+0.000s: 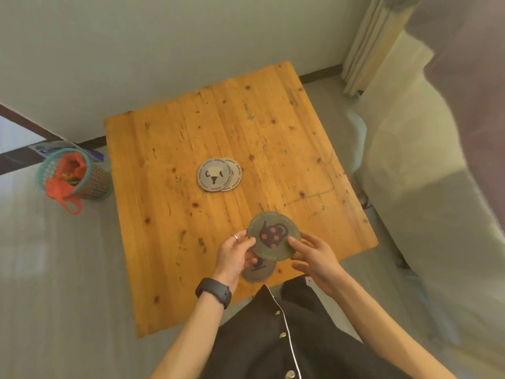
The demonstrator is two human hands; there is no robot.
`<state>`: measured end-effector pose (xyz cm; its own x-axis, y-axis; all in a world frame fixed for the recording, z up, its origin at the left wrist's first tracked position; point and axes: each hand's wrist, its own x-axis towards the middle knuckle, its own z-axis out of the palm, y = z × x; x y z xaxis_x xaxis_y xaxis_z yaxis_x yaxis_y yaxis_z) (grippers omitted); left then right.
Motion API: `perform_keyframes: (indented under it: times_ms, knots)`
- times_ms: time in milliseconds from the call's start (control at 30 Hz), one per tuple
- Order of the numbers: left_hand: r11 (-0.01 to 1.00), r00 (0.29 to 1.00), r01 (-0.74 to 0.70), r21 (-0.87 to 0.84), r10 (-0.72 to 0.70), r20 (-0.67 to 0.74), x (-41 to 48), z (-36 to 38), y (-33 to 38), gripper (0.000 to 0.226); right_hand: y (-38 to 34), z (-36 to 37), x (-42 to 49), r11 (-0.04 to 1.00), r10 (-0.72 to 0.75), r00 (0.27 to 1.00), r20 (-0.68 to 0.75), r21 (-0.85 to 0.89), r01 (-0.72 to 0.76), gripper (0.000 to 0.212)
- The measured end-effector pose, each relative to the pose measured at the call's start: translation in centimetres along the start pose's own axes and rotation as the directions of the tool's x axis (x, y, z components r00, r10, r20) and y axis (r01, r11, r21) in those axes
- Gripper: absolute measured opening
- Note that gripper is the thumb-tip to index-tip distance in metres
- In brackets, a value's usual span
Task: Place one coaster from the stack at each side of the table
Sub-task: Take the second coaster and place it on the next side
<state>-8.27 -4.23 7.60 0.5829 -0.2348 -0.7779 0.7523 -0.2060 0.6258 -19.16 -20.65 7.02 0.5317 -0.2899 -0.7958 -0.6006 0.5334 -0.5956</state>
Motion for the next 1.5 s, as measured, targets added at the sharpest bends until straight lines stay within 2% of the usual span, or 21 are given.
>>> perform_keyframes:
  times_ms: [100, 200, 367, 467, 567, 733, 800, 900, 1067, 1267, 1500]
  knots:
    - [0.988, 0.992, 0.045, 0.148, -0.062, 0.112, -0.7, 0.7, -1.2, 0.018, 1.3, -1.6, -1.8, 0.997, -0.074, 0.995, -0.073, 0.021, 0.076, 0.035]
    - [0.947, 0.970, 0.021, 0.321, -0.097, 0.223, -0.7, 2.3, -1.4, 0.022, 2.4, -3.5, -3.2, 0.987, -0.162, 0.976, -0.145, -0.027, 0.160, 0.029]
    - [0.864, 0.926, -0.179, 0.471, -0.014, 0.378, -0.9, 7.0, 0.3, 0.033, 3.1, -6.7, -5.8, 0.974, -0.225, 0.954, -0.199, -0.042, 0.221, 0.028]
    - [0.809, 0.855, -0.322, 0.492, 0.025, 0.519, -0.9, 11.3, 0.7, 0.026, 3.1, -9.6, -7.2, 0.966, -0.260, 0.934, -0.246, -0.069, 0.251, 0.027]
    - [0.775, 0.830, -0.369, 0.513, 0.026, 0.558, -1.4, 15.8, 0.4, 0.016, 3.3, -13.4, -8.5, 0.957, -0.274, 0.889, -0.367, -0.007, 0.291, 0.019]
    - [0.831, 0.850, -0.293, 0.473, 0.000, 0.527, -2.3, 23.4, -1.2, 0.017, 3.2, -20.3, -9.7, 0.942, -0.258, 0.835, -0.486, 0.066, 0.329, 0.012]
    - [0.843, 0.859, -0.258, 0.473, -0.024, 0.511, -2.4, 26.4, -2.0, 0.016, 3.0, -23.5, -9.3, 0.946, -0.254, 0.832, -0.494, 0.052, 0.320, 0.012]
    - [0.869, 0.886, -0.193, 0.456, -0.046, 0.462, -2.2, 31.3, -3.1, 0.019, 2.4, -28.5, -8.3, 0.955, -0.234, 0.843, -0.484, 0.050, 0.294, 0.024]
    - [0.916, 0.929, -0.085, 0.393, -0.070, 0.364, -1.9, 38.0, -5.1, 0.025, 0.2, -36.4, -6.8, 0.966, -0.240, 0.854, -0.463, -0.028, 0.256, 0.016]
    - [0.946, 0.957, -0.012, 0.325, -0.083, 0.276, -1.2, 42.2, -6.2, 0.041, -3.0, -42.7, -4.8, 0.973, -0.229, 0.904, -0.360, -0.119, 0.199, 0.018]
    - [0.973, 0.990, 0.055, 0.224, -0.082, 0.112, 1.8, 43.5, -4.9, 0.034, -7.8, -43.6, 1.0, 0.938, -0.250, 0.947, -0.201, -0.291, 0.186, 0.013]
